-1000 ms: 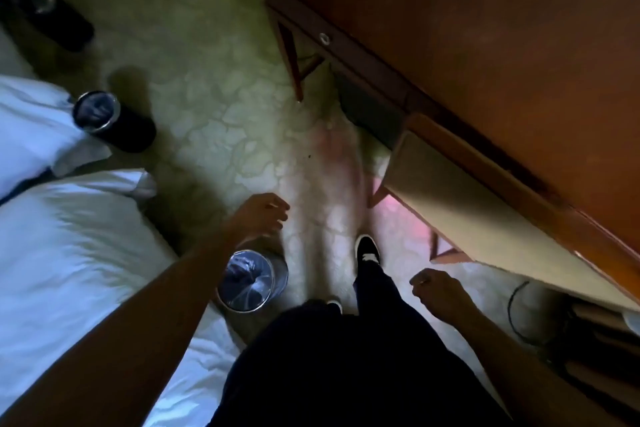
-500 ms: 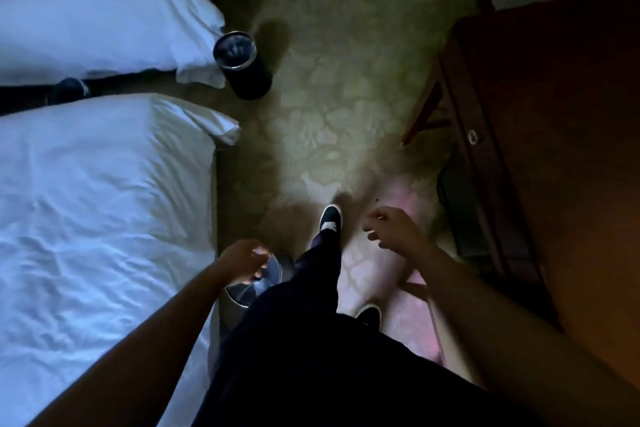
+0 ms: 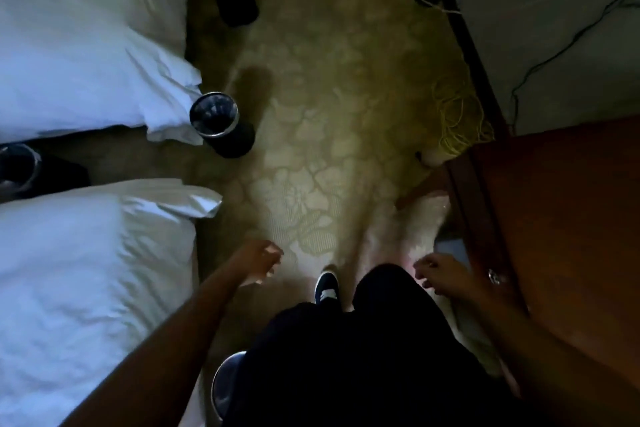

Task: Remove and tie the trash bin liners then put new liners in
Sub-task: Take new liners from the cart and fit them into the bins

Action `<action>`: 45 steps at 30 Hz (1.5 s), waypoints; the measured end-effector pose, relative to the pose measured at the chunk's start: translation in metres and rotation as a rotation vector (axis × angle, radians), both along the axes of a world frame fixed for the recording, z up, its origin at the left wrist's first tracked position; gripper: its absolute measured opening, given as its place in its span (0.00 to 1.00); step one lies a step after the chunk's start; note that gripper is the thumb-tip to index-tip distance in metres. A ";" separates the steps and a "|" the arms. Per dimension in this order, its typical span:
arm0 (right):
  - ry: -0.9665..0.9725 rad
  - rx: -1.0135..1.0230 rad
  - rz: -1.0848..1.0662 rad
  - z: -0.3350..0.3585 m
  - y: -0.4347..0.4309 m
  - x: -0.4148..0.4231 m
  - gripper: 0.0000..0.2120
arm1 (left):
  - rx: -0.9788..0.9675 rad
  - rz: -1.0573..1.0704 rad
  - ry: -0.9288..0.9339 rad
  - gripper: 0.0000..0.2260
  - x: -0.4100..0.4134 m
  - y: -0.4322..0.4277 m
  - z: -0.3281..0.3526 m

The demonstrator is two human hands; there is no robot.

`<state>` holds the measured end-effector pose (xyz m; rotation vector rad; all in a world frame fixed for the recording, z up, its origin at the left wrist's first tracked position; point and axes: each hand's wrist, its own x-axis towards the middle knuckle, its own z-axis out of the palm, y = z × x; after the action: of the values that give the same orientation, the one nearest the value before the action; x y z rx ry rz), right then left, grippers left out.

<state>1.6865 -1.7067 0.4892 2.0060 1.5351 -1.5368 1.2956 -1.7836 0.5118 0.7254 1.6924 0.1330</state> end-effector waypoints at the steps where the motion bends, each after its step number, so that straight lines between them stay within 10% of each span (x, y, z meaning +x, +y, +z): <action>1: -0.037 0.016 0.004 -0.006 0.011 0.006 0.06 | 0.031 -0.007 0.011 0.06 -0.004 0.034 0.002; 7: 0.001 -0.060 -0.098 -0.074 0.094 0.036 0.09 | 0.153 0.003 0.054 0.07 -0.023 0.215 0.004; 27: 0.401 -0.008 -0.037 0.045 0.679 -0.282 0.07 | -0.123 0.335 0.137 0.06 -0.163 0.497 -0.032; 45: -0.123 -0.080 -0.176 -0.017 0.968 -0.350 0.10 | 0.139 0.213 -0.011 0.04 -0.357 1.020 -0.003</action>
<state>1.3370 -0.7385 0.4724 2.1941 1.2615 -1.4783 0.9387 -0.7631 0.5084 0.6438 1.7595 0.4062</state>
